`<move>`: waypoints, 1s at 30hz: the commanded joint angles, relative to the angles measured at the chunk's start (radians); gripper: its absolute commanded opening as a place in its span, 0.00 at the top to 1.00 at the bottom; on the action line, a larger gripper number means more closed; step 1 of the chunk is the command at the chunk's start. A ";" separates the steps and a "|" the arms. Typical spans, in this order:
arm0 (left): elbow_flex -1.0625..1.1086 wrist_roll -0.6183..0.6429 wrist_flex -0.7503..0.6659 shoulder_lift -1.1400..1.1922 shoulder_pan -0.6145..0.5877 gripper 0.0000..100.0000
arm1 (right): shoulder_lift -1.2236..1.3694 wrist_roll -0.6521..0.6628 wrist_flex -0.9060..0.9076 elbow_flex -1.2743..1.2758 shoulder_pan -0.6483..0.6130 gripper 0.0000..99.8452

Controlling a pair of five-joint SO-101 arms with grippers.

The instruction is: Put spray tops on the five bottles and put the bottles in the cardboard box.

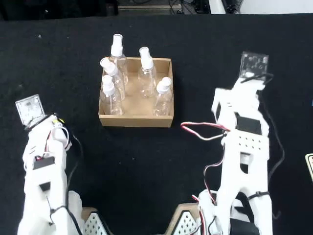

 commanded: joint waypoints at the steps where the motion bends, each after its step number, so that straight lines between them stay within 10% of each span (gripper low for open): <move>1: 0.035 -0.006 0.094 -0.255 0.008 0.97 | -0.054 0.023 -0.002 0.062 0.018 0.99; 30: 0.242 -0.008 0.299 -0.856 0.053 0.97 | -1.121 0.054 0.210 0.766 -0.069 0.98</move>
